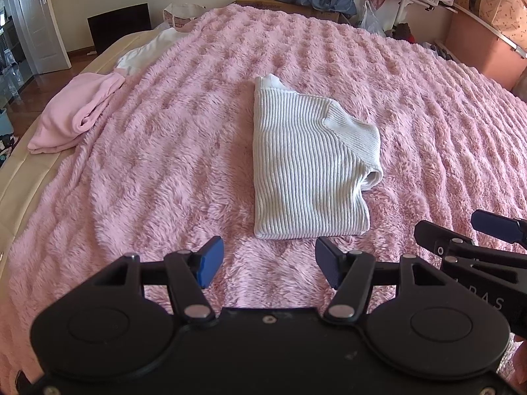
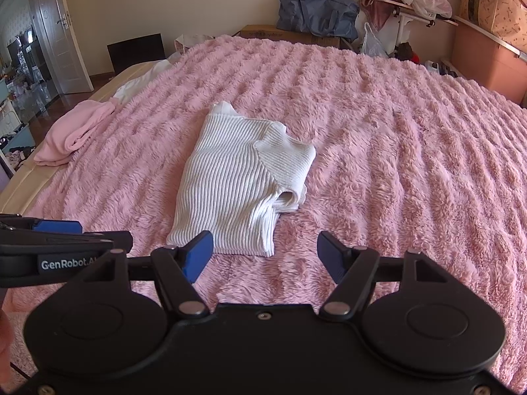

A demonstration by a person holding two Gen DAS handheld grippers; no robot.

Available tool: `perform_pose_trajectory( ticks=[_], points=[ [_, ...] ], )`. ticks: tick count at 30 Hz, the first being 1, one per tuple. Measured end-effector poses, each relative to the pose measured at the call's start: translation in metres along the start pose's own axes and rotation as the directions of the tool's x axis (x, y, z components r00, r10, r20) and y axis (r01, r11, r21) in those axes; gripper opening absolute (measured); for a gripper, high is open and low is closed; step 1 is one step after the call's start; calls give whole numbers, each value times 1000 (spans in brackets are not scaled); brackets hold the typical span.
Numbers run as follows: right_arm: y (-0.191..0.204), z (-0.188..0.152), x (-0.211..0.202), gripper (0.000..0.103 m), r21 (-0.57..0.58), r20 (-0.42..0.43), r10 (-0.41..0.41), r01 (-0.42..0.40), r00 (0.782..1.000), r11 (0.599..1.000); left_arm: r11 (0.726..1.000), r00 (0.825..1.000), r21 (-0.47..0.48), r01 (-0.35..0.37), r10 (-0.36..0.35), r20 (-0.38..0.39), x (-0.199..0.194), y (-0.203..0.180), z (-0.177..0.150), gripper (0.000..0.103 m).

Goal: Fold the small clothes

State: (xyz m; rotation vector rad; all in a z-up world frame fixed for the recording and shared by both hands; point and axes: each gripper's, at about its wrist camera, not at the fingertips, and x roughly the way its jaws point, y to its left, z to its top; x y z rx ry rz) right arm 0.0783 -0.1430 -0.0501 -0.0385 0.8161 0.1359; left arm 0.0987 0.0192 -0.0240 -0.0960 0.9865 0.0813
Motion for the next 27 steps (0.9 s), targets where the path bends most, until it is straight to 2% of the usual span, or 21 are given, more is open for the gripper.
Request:
perform_pose_trajectory(
  ticks=[27],
  points=[
    [-4,2,1,71,-8,2,-8,8,1000,1000,1000,1000,10,-11,11,7,-2,2,1,65]
  ],
)
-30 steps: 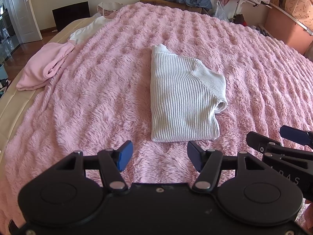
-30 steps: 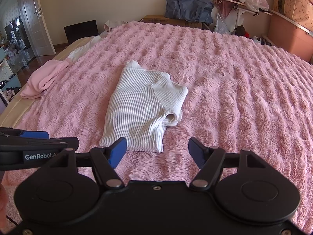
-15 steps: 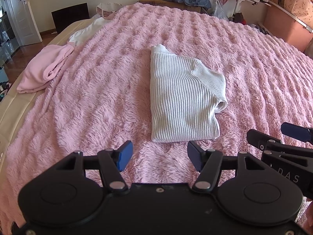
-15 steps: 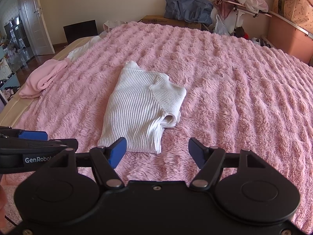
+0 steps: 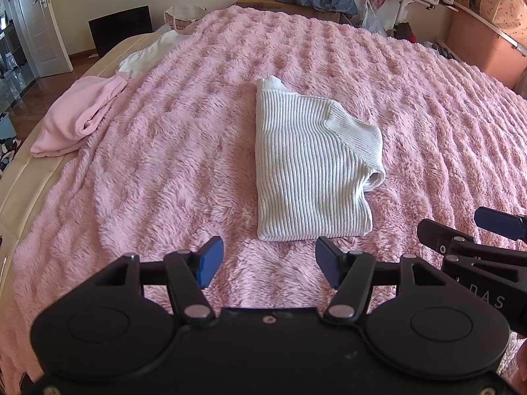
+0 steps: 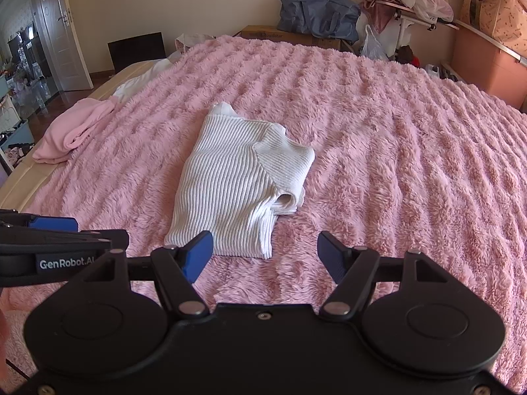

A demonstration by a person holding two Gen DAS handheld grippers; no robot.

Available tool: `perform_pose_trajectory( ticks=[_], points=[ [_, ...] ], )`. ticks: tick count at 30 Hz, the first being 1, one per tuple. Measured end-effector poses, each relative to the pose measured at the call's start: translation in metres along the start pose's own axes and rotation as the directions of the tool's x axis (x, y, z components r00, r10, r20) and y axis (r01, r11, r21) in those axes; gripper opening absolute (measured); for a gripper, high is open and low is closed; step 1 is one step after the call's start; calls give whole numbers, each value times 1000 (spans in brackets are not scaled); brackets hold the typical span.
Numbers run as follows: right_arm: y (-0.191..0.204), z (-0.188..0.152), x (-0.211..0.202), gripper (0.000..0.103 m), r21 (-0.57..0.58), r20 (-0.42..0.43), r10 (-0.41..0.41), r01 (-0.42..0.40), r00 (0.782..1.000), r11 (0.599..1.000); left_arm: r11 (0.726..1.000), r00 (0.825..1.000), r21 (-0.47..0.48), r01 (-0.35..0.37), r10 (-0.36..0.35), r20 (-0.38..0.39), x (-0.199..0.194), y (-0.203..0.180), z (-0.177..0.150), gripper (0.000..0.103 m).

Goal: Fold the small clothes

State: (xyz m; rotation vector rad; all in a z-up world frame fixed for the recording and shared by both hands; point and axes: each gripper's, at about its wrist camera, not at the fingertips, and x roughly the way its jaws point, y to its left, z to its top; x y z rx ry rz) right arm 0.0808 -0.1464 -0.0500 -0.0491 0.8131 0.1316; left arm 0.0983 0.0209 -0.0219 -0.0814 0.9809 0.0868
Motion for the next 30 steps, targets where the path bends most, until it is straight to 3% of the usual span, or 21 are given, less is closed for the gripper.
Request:
perform_pose_trajectory(
  ticks=[17,30],
  points=[
    [2,-1,0,71,-3,-2,0,0,1000,1000,999,1000,11,-30,30,1,0,-1,-1,65],
    [1,-1,1,71,-3,-3,0,0,1000,1000,1000,1000,-23,11,-11,-19,3,1,-1,65]
  ],
)
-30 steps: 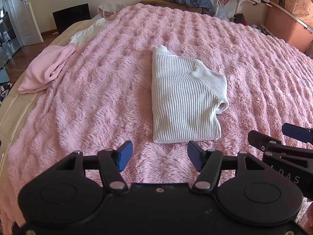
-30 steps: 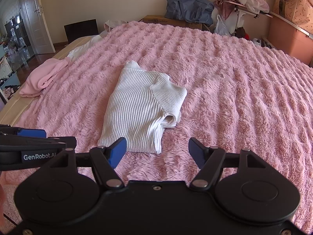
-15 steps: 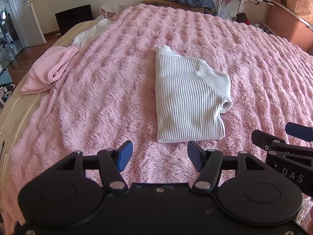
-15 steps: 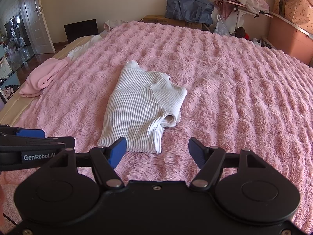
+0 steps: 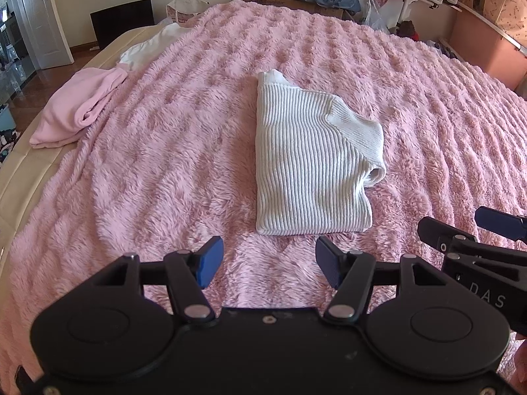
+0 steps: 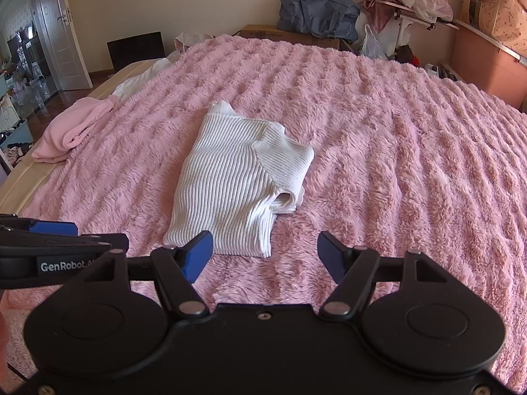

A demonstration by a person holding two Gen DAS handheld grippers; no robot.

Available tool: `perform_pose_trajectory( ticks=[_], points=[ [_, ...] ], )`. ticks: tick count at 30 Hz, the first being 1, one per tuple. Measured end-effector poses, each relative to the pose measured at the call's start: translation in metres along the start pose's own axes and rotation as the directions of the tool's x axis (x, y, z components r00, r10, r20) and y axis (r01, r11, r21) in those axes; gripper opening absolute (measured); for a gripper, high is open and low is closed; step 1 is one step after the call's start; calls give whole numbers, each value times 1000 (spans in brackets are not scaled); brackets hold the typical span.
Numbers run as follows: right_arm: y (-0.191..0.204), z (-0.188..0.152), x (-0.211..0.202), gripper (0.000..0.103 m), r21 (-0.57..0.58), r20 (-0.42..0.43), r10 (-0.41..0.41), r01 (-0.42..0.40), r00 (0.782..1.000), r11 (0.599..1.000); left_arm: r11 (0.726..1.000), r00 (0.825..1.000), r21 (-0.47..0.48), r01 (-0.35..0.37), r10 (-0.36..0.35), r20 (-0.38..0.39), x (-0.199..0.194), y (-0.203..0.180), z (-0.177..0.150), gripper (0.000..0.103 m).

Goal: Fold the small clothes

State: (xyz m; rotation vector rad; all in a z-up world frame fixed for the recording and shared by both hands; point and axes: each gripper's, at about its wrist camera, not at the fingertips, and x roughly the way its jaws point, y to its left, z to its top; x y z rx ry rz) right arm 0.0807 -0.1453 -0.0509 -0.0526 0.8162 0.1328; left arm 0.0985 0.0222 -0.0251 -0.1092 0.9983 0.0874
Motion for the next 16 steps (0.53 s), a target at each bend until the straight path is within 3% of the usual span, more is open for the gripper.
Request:
perform_pose_trajectory(
  ticks=[13,16],
  points=[
    [-2,0,1,71,0,-2,-1,1,1000,1000,999,995,30,29,-32,97,-9,-6,-2,65],
    [-4,-2,3,71,2,-3,-3,3,1000,1000,999,996,22,28,-30,83,-7,-7,-1,65]
  ],
)
